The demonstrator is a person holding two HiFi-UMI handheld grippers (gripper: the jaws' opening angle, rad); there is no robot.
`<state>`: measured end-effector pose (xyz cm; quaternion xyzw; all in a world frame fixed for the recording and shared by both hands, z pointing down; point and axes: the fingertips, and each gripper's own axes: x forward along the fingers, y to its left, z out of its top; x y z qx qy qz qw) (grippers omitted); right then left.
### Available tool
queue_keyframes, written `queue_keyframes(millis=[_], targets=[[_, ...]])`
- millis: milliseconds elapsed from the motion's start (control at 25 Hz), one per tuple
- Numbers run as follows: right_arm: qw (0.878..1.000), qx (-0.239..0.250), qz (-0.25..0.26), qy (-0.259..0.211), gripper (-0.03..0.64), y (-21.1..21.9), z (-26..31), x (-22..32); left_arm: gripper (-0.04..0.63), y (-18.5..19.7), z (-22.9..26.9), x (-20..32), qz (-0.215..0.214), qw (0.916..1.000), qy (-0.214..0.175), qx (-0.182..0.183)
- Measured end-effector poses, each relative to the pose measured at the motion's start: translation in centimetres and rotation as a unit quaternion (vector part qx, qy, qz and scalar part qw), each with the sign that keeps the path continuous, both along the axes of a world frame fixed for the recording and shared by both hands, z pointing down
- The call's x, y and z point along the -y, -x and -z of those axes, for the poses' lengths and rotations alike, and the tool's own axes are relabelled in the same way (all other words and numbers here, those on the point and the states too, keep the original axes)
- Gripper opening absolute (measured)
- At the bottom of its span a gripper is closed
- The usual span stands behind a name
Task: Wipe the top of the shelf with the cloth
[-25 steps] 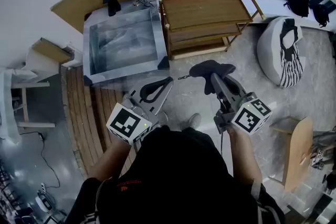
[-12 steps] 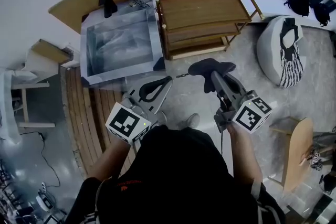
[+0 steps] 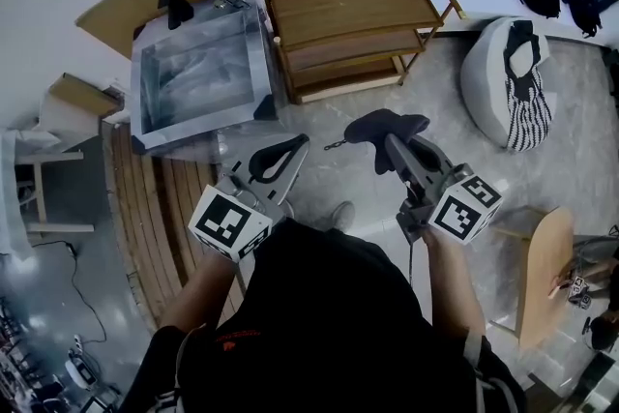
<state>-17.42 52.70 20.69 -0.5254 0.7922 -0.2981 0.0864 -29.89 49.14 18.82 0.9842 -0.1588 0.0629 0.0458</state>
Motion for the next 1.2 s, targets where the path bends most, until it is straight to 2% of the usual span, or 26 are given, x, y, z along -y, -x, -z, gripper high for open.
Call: queue_keyframes(millis=[280,560,960,1200], targets=[[1.000,-0.002,0.023,0.006,0.028,-2.1,-1.0,-3.8,0.020,-2.3,-0.3,-3.5,0.006,0.9999,-0.005,0.009],[0.999,0.002,0.038,0.012,0.028,-3.0,-1.7,-5.1,0.020,-3.5,-0.7,-4.5,0.010,0.9998,-0.003,0.017],[0.999,-0.005,0.031,0.015,0.028,-6.5,-1.8,-3.6,0.020,-7.1,-0.8,-2.2,-0.006,0.9999,-0.008,0.011],[0.999,-0.013,0.017,0.024,0.028,-10.3,-2.6,-1.5,0.020,-10.8,-1.3,1.1,-0.015,0.9998,-0.011,0.001]])
